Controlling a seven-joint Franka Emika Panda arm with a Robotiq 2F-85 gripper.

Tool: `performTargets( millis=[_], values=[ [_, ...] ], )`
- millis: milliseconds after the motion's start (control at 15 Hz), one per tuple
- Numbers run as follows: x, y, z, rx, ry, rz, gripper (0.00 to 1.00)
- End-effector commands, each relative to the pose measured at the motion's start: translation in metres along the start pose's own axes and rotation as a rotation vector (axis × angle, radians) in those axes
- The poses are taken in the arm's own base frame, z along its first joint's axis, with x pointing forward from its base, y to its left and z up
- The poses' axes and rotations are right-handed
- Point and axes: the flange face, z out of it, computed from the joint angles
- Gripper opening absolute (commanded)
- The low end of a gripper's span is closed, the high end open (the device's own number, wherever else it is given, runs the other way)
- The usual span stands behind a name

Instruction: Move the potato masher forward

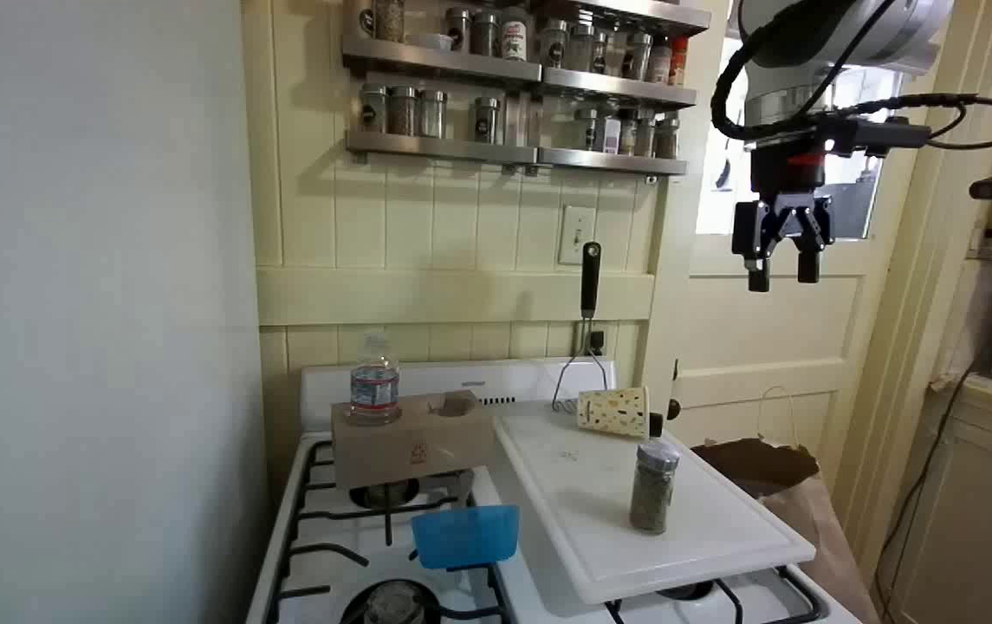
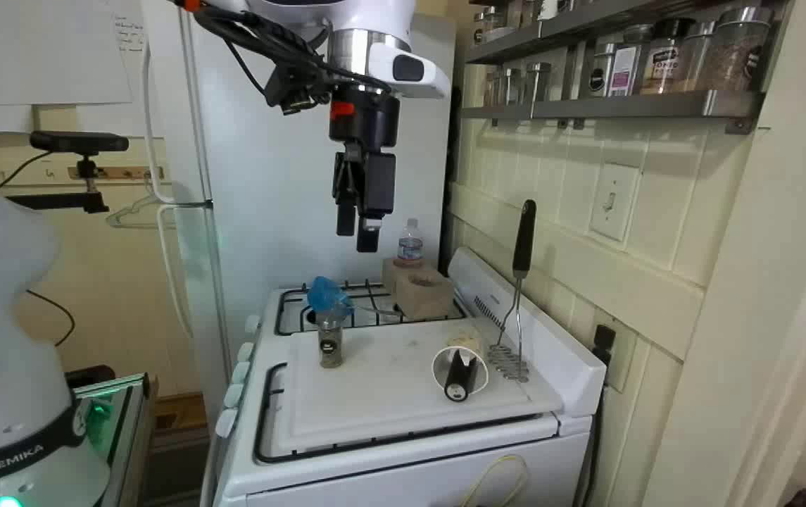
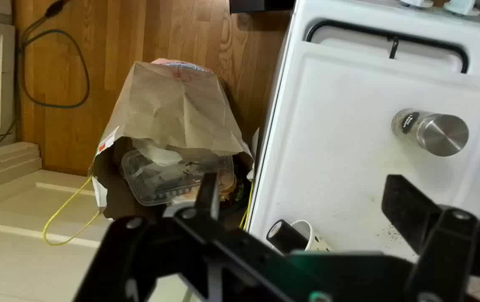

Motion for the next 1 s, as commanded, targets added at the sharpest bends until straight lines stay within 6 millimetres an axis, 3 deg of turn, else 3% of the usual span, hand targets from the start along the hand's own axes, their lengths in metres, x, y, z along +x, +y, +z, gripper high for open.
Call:
performTargets(
  millis=[0,67,667,933],
  values=[
    [0.0,0.0,-0.001,0.0,-0.001,0.0,1.0],
    [0.006,0.007,0.001,-0.008,0.03,0.139,1.0],
    [0.036,0.063,0.023,0.189,0.153,0.56,1.0],
    [0.024,0.076,0.01,0.296,0.167,0.37,1.0]
  ],
)
